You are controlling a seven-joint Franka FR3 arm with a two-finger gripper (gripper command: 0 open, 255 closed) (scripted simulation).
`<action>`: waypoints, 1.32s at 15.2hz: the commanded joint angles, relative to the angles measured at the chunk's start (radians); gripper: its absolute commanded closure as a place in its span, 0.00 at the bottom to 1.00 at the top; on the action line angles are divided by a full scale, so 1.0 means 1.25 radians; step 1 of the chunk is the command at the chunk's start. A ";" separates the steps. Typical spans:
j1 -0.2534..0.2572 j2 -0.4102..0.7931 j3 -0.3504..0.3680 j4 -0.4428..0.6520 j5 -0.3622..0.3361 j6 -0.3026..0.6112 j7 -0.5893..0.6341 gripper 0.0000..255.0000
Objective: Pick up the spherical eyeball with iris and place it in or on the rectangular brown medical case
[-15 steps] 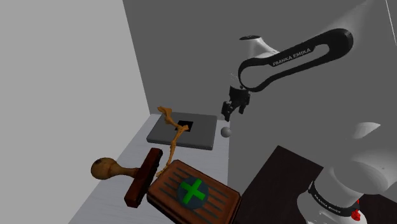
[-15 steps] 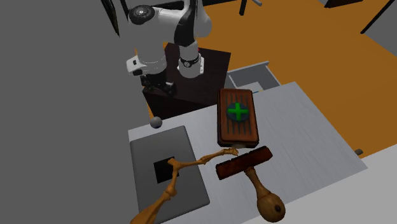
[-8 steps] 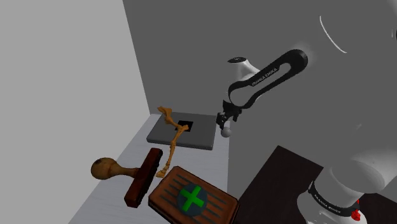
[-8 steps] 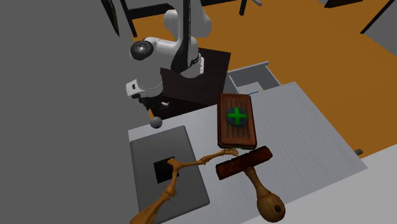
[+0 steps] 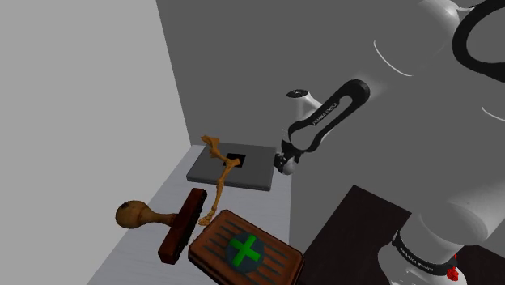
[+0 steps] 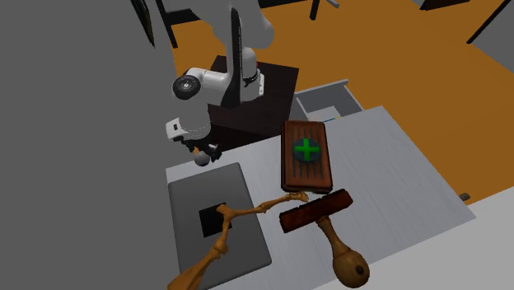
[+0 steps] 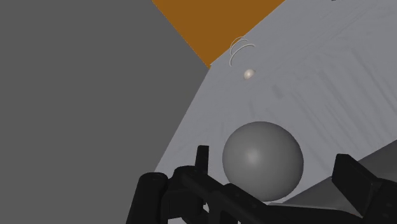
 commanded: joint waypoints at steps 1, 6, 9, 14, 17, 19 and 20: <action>-0.001 0.028 -0.002 0.004 -0.009 0.024 0.007 0.00; -0.002 0.034 -0.002 0.004 -0.012 0.030 0.008 0.00; -0.002 0.034 -0.002 0.004 -0.012 0.030 0.008 0.00; -0.001 0.034 -0.002 0.004 -0.012 0.030 0.009 1.00; -0.001 0.034 -0.002 0.004 -0.012 0.030 0.009 1.00; -0.002 0.034 -0.002 0.004 -0.012 0.030 0.008 1.00; -0.001 0.023 -0.002 0.005 -0.007 0.019 0.004 1.00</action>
